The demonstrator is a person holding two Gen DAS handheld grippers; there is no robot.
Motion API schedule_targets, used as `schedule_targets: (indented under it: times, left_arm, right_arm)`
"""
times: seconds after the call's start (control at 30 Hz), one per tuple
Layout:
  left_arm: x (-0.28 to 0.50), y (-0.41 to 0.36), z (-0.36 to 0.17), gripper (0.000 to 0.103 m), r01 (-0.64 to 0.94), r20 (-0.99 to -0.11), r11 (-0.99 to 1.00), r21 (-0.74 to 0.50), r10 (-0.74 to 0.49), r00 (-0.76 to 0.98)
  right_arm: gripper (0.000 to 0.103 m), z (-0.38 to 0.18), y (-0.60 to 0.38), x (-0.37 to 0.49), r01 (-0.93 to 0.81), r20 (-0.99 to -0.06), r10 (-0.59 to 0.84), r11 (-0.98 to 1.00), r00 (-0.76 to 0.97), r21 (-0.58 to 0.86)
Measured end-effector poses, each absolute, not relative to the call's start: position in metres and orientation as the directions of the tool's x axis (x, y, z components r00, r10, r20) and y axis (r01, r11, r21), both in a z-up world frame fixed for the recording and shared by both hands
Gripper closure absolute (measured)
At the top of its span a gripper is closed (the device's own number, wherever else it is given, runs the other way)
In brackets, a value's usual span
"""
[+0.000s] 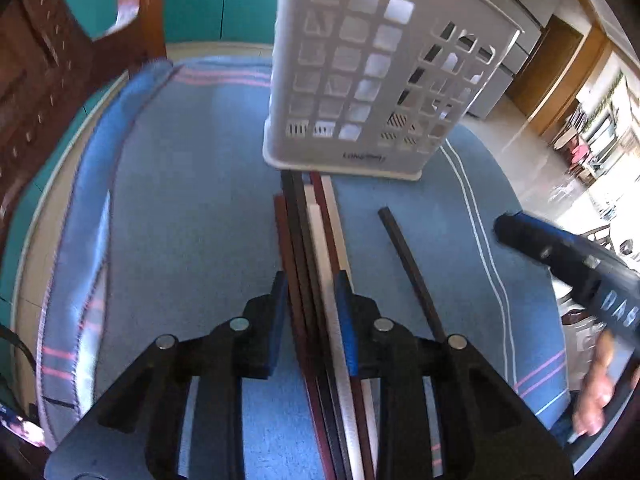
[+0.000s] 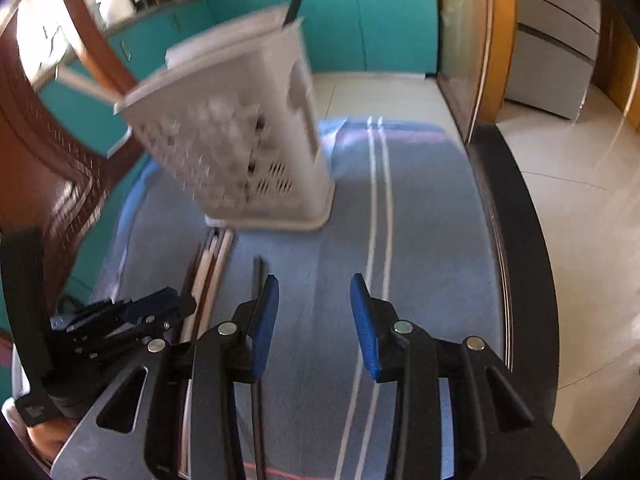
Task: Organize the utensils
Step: 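Grasp a dark brown chopstick with the right tool while the left tool reaches a light chopstick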
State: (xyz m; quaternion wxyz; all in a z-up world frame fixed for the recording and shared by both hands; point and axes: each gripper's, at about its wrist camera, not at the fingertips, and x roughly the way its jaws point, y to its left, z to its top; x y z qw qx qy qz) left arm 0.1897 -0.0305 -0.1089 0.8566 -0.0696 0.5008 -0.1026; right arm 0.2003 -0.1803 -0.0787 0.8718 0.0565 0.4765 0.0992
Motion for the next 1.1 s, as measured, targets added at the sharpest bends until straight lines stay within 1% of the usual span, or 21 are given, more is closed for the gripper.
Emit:
schedule_targets:
  times: [0.17,0.23,0.3,0.4,0.63,0.87,1.07,1.1]
  left_arm:
    - [0.18,-0.025,-0.113,0.077,0.097,-0.843,0.968,-0.232,-0.25,0.476]
    - [0.174,-0.023,-0.117,0.083,0.085,-0.841,0.967,-0.239,-0.25,0.479]
    - [0.172,-0.02,-0.117,0.093,0.076,-0.838,0.966,-0.245,-0.251,0.484]
    - [0.166,-0.01,-0.117,0.096,0.057,-0.83,0.967,-0.248,-0.242,0.503]
    - [0.148,0.002,-0.095,0.096,0.033,-0.788,0.973,-0.229,-0.205,0.58]
    - [0.16,0.008,-0.104,0.096,-0.025,-0.823,0.975,-0.221,-0.173,0.542]
    - [0.16,0.002,-0.106,0.096,-0.018,-0.828,0.978,-0.206,-0.165,0.535]
    - [0.16,0.001,-0.107,0.094,-0.017,-0.829,0.979,-0.202,-0.162,0.535]
  right_arm:
    - [0.066,-0.099,-0.168,0.195,-0.145,-0.851,0.217,0.975,0.477,0.167]
    - [0.066,-0.106,-0.164,0.195,-0.146,-0.862,0.21,0.976,0.462,0.16]
    - [0.066,-0.109,-0.16,0.195,-0.148,-0.867,0.21,0.976,0.452,0.159]
    - [0.066,-0.111,-0.155,0.192,-0.158,-0.866,0.212,0.975,0.453,0.156]
    - [0.066,-0.117,-0.141,0.192,-0.182,-0.865,0.224,0.971,0.45,0.156]
    - [0.066,-0.122,-0.123,0.19,-0.222,-0.874,0.222,0.966,0.433,0.136]
    - [0.066,-0.122,-0.115,0.189,-0.235,-0.875,0.189,0.968,0.445,0.089]
    - [0.066,-0.122,-0.115,0.189,-0.236,-0.875,0.188,0.968,0.446,0.088]
